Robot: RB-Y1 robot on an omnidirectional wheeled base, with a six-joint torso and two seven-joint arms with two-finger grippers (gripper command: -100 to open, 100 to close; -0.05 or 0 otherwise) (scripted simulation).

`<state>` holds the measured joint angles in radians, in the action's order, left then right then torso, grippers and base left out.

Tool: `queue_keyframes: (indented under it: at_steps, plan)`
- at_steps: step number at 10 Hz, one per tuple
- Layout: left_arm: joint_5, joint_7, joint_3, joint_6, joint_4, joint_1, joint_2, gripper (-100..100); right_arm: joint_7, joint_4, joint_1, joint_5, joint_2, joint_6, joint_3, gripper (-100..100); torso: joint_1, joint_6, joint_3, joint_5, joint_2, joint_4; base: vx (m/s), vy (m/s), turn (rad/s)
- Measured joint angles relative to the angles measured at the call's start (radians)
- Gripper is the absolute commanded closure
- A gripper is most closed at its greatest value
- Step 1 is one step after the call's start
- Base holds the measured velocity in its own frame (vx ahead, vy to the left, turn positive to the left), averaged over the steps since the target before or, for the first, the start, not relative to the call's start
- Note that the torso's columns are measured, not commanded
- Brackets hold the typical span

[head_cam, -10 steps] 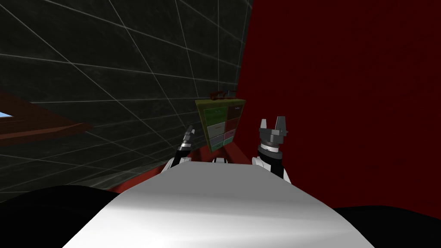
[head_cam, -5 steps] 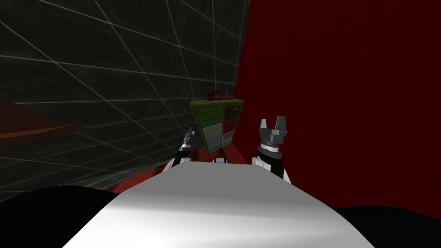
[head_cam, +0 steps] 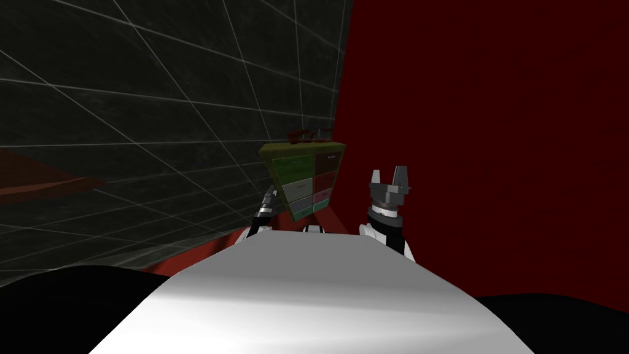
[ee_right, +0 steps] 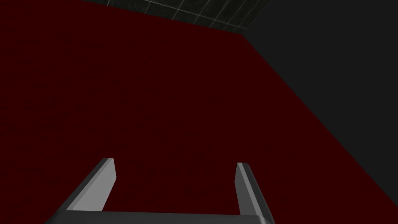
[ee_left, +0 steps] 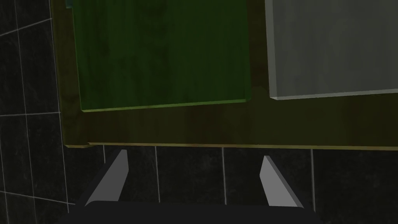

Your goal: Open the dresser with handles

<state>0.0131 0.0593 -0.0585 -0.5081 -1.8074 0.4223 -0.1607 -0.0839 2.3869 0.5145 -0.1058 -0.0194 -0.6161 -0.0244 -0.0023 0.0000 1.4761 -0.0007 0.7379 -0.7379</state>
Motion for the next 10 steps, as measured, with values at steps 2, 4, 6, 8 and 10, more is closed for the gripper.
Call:
queue_keyframes:
  at_steps: [2,4,6,8,10]
  plan:
    - [-0.01,-0.004,-0.012,-0.01,0.046,-0.007,0.002,-100,0.0,0.0,0.0,0.0,0.0,0.0,0.0,0,0.003,0.0,0.001,0.001,-0.001,0.0,0.114,-0.146,0.071]
    - [-0.02,-0.01,-0.024,-0.029,0.106,-0.019,0.007,-100,0.0,0.0,0.0,0.0,0.0,0.0,0.0,0,0.003,0.0,0.0,0.001,0.0,0.0,0.099,-0.15,0.052]
    - [-0.03,-0.015,-0.036,-0.044,0.155,-0.023,0.016,-100,0.0,0.0,0.0,0.0,0.0,0.0,0.0,0,0.001,0.0,0.0,0.0,-0.001,0.0,0.124,-0.166,0.058]
    - [-0.039,-0.016,-0.047,-0.056,0.216,-0.042,0.034,-100,0.0,0.0,0.0,0.0,0.0,0.0,0.0,0,0.002,0.0,0.0,0.0,0.001,0.0,0.075,-0.178,0.06]
    - [-0.047,-0.021,-0.056,-0.059,0.244,-0.043,0.056,-100,0.0,0.0,0.0,0.0,0.0,0.0,0.0,0,0.004,0.0,-0.001,0.001,0.002,-0.001,0.053,-0.114,0.024]
